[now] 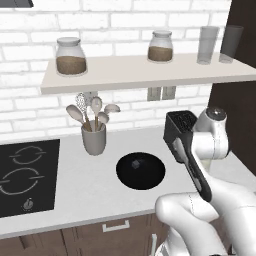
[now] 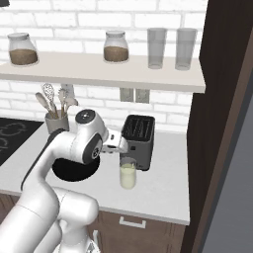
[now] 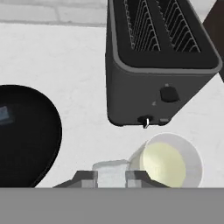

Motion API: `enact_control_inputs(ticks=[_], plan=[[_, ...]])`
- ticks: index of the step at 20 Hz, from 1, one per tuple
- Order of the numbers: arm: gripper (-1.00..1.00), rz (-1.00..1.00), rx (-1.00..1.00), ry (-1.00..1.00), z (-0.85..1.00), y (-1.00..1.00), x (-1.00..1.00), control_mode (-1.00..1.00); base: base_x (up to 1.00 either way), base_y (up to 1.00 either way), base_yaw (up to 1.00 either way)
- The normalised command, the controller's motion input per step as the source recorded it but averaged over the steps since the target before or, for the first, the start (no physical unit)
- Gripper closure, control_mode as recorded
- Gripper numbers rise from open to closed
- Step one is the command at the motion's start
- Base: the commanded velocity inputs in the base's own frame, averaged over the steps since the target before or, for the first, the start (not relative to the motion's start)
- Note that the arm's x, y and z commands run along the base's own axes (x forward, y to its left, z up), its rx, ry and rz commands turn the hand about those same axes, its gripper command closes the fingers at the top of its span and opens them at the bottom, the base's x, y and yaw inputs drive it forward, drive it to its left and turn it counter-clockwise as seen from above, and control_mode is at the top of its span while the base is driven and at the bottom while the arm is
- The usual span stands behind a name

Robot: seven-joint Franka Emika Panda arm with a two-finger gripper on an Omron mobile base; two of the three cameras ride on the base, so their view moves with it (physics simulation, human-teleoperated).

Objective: Grab a lemon wedge from the fridge and one ice cube from the ice bowl, and put them in the glass of lemonade.

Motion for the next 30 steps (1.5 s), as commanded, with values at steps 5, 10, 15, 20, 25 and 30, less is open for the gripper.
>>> enact_control_inputs(ticks=[5, 10, 15, 20, 25, 30], plan=[[1.00, -0.24, 0.06, 0.00, 0.16, -0.78, -0.01, -1.00, 0.00, 0.00, 0.00], [1.00, -0.01, 0.05, 0.03, 0.00, -0.15, 0.00, -1.00, 0.00, 0.00, 0.00], [1.00, 0.00, 0.03, 0.05, -0.04, -0.20, 0.00, -1.00, 0.00, 0.00, 0.00], [1.00, 0.00, 0.00, 0.01, -0.09, -0.12, 0.01, -1.00, 0.00, 0.00, 0.00], [1.00, 0.00, 0.00, 0.00, -0.05, 0.00, 0.00, -1.00, 0.00, 0.00, 0.00], [1.00, 0.00, 0.00, 0.00, -0.01, -0.01, 0.00, -1.00, 0.00, 0.00, 0.00]])
